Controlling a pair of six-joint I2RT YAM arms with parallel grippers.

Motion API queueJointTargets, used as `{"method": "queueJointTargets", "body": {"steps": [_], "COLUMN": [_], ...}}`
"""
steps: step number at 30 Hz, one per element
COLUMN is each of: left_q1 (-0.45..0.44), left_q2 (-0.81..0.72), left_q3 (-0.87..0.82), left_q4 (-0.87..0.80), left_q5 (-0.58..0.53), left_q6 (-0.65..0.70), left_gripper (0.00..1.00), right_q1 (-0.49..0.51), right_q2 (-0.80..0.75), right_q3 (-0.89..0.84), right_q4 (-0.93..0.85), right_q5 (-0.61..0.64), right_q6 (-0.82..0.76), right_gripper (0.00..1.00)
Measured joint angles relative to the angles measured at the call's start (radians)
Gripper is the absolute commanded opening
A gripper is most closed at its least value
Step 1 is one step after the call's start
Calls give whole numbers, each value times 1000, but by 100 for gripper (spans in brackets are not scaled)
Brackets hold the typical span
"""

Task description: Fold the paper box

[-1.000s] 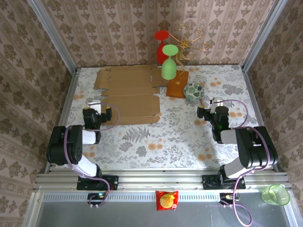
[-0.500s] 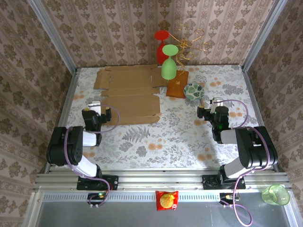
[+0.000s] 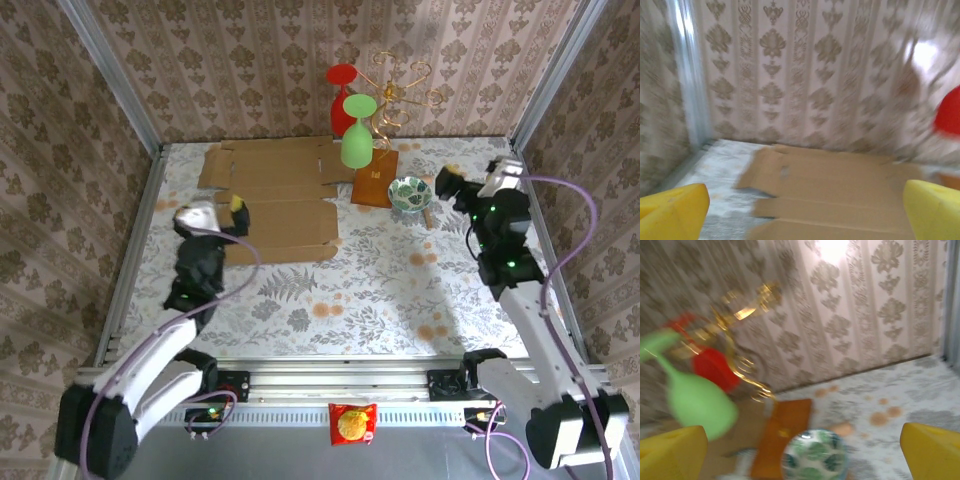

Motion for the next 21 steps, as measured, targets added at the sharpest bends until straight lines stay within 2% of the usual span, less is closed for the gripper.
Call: {"method": "queueJointTargets", "body": {"steps": [1,3,6,8,11,13,15,18,21], "left_q1": [68,160,149,127,123,143,186,256,278], "left_q2": [-3,19,25,-34,-163,-202,-177,-60,59], "left_q3": [37,113,140,99,11,-36,-73,-124,-136], "left_q4": [-65,-236,-494,-616,-727,-744,-713,-607,-542], "left_q5": [78,217,342,373,388,401,437,501,544], "left_q6": [-82,-250,-431,-529,-655,-722,-787,-872,-926], "left_gripper": [100,99,95,87,80,76,70,67,68], "right_q1": [-4,-5,68,161,310,385,453,520,555], "right_q2": [-24,-74,-127,-153,-176,-178,-163,-134,-119], "right_q3": [22,41,42,32,0,-26,-48,-62,-62], "right_q4": [-44,-150,-312,-392,-461,-475,-483,-488,-488], "right_q5": [-37,-123,-157,-148,-130,-116,-97,-75,-65], "right_q6": [47,134,242,291,355,387,413,436,445], "right_gripper": [100,87,79,76,72,71,71,71,72]}}
